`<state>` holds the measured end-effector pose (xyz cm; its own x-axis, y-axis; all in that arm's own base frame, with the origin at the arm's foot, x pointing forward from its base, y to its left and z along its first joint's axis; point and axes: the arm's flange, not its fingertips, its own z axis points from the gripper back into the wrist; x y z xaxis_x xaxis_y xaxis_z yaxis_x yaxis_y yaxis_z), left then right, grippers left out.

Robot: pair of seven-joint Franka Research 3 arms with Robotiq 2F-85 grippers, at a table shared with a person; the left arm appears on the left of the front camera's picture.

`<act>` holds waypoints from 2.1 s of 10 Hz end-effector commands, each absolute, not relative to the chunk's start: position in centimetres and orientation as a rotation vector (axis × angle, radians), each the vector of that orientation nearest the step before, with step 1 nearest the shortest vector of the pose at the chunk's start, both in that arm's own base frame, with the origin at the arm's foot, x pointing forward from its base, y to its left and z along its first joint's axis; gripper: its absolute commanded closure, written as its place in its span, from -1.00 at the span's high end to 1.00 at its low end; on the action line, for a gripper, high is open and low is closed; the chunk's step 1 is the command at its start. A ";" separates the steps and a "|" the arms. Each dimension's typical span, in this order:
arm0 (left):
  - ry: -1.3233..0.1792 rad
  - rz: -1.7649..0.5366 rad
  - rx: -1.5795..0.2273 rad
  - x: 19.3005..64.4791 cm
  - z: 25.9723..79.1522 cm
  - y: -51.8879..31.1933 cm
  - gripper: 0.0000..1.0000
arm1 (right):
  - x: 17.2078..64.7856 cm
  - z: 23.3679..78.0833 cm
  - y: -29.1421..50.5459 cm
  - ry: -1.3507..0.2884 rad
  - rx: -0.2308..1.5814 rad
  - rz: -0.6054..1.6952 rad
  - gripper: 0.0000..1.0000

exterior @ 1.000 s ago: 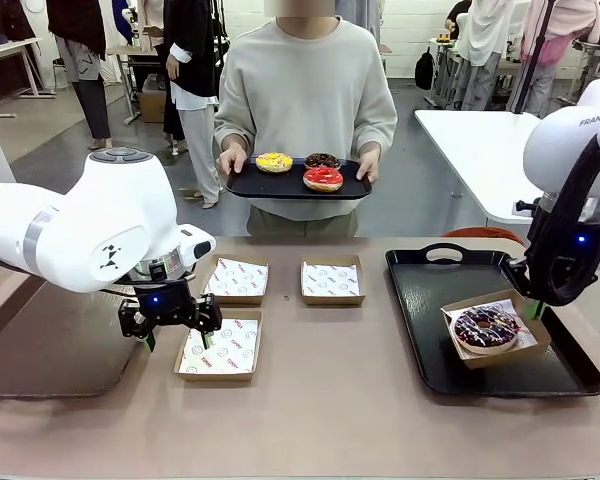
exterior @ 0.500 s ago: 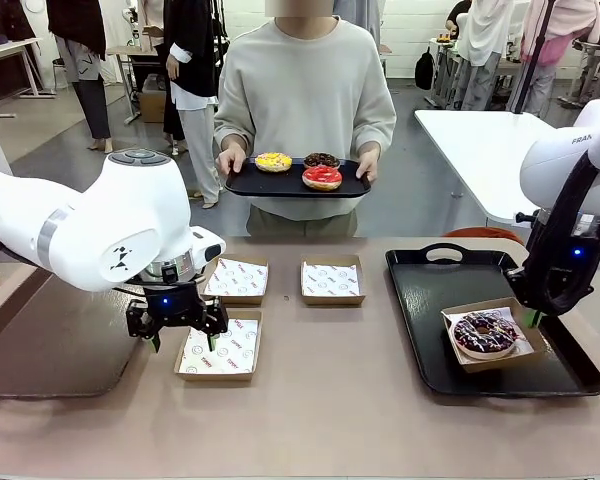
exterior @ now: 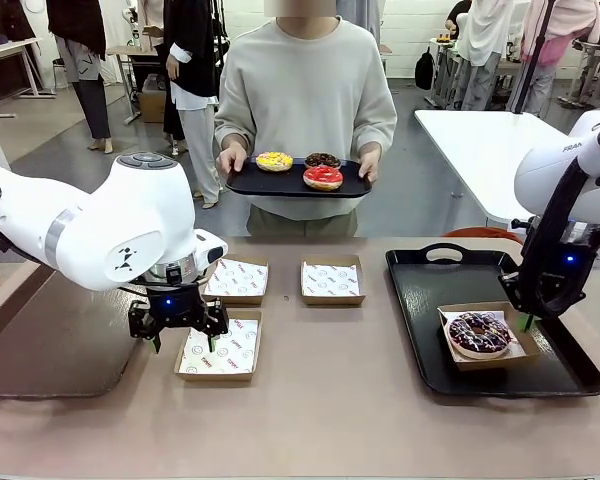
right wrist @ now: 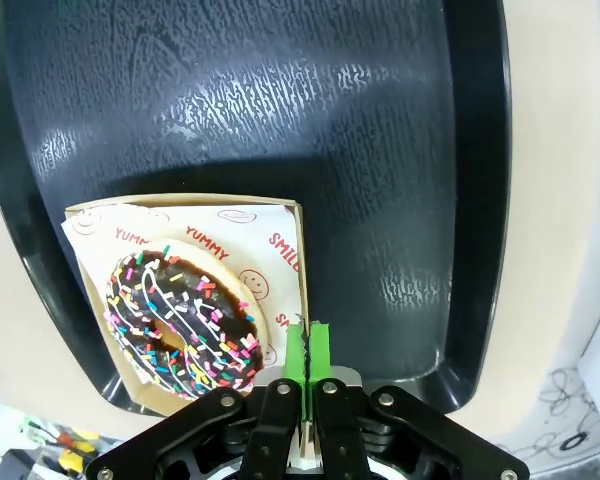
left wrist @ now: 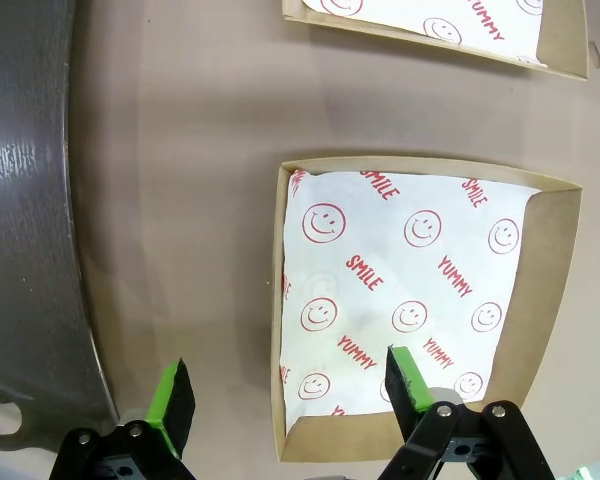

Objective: Individually package the donuts and arrange them on the tray.
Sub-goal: Place the picked Paper togo box on the Handle tray while simultaneously picking up another Paper togo box from the table with the other hand.

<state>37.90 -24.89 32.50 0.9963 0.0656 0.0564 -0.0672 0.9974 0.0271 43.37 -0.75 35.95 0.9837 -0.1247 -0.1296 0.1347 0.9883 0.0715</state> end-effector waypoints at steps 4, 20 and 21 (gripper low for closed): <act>-0.060 0.105 0.045 39.1 31.9 -25.2 -0.19 | 43.7 35.6 -0.7 0.128 0.127 -0.092 0.02; -0.050 0.083 0.003 39.7 38.0 -23.6 -1.00 | 40.7 42.3 -5.4 0.017 0.570 0.008 1.00; -0.055 0.086 -0.017 40.5 40.0 -23.3 -1.00 | 40.4 43.3 -7.6 0.013 0.715 0.009 1.00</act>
